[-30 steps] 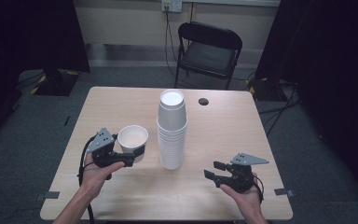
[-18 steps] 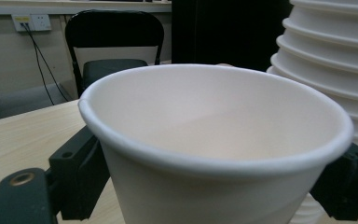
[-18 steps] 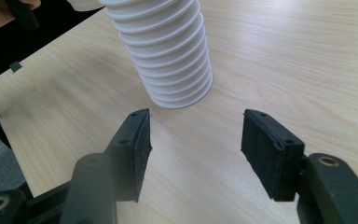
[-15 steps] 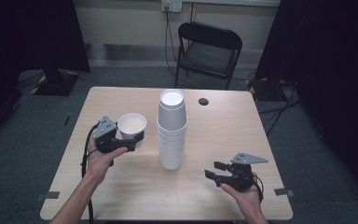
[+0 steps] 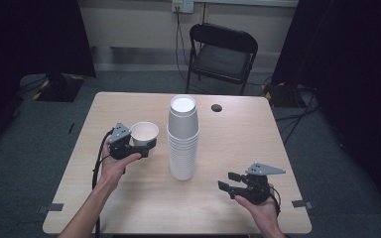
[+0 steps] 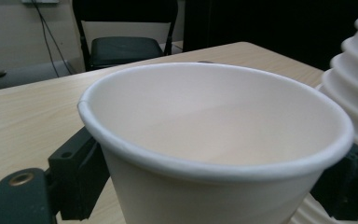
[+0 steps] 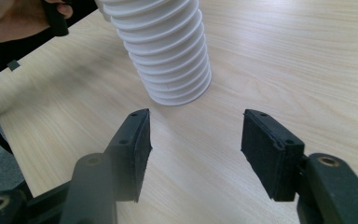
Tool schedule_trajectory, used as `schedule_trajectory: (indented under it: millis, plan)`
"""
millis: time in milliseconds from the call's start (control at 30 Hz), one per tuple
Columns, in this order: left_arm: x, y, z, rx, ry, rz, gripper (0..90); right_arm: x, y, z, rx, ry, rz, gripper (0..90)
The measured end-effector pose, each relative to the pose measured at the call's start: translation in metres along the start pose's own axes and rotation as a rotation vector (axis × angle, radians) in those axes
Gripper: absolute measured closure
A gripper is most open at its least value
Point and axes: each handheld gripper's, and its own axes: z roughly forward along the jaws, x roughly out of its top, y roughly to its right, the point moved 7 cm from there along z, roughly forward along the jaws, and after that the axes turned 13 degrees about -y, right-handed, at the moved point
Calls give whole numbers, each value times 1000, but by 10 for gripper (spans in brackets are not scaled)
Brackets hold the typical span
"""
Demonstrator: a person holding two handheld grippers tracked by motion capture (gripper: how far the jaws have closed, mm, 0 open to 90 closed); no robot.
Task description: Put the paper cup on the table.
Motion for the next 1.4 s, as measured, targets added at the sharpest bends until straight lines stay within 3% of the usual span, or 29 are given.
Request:
schedule_trajectory:
  millis: [200,300,400,500,533,733,833,933,1100,1400]
  plan:
    - [-12,-11,14,23,-40,-34,121,-2,3,2,4,-11,7,428]
    - [-17,-14,20,43,-69,-10,121,-2,4,3,5,-9,14,428]
    - [-19,-13,25,33,-85,-7,121,-2,6,4,9,-6,21,429]
    - [-24,-10,29,40,-126,48,121,-2,5,5,12,-8,18,429]
    - [-25,-9,30,35,-133,45,120,-2,4,6,12,-12,15,428]
    - [-28,-9,28,24,-130,41,119,-2,1,9,21,-17,3,426]
    - [-31,-10,24,19,-143,17,118,-1,0,8,22,-15,1,422]
    - [-35,-9,20,26,-165,50,118,-1,1,8,20,-15,2,421]
    - [-41,-12,16,25,-183,17,122,-1,0,9,17,-20,0,415]
    - [-49,-12,18,23,-198,25,135,0,-1,8,20,-16,-2,414]
